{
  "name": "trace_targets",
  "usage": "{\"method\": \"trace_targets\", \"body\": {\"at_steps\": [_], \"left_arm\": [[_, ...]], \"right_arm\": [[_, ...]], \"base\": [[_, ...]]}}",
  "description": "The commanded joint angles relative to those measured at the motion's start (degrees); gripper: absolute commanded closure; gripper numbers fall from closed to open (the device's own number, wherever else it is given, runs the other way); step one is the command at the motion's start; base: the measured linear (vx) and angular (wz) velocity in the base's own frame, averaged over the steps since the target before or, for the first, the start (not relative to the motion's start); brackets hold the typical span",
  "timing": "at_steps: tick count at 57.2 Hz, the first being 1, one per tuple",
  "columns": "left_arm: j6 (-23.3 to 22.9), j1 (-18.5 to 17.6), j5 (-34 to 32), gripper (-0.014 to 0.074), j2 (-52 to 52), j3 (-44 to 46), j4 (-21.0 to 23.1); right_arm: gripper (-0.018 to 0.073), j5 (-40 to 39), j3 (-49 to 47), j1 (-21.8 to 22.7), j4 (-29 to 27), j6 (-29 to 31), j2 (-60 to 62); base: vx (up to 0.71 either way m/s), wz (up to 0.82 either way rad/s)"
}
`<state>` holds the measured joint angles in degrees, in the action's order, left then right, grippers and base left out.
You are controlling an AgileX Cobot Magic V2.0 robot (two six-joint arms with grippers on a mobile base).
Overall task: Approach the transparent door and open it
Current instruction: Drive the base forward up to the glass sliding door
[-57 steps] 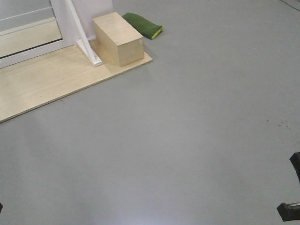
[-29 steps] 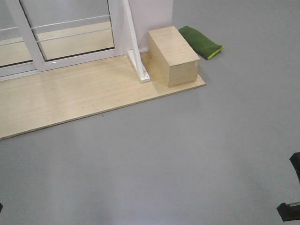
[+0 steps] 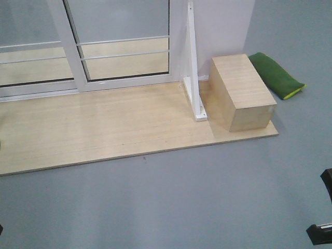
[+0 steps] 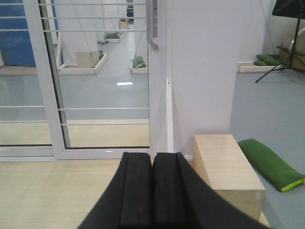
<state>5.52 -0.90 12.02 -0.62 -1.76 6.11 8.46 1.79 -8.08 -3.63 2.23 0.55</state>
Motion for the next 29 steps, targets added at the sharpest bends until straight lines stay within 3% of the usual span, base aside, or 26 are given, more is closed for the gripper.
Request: {"method": "trace_targets", "body": {"at_steps": [1,29], "left_arm": [[-0.32,-0.33,-5.12,0.0603,-0.86,-0.49,0.25],[-0.32,-0.33,-5.12,0.0603,-0.86,-0.49,0.25]], "right_arm": [[0.0564,-4.64,0.16,0.25,0.44,0.07,0.90],[0.0564,-4.64,0.16,0.25,0.44,0.07,0.90]], "base": [[0.52,0.27],[0.51,0.18]]}}
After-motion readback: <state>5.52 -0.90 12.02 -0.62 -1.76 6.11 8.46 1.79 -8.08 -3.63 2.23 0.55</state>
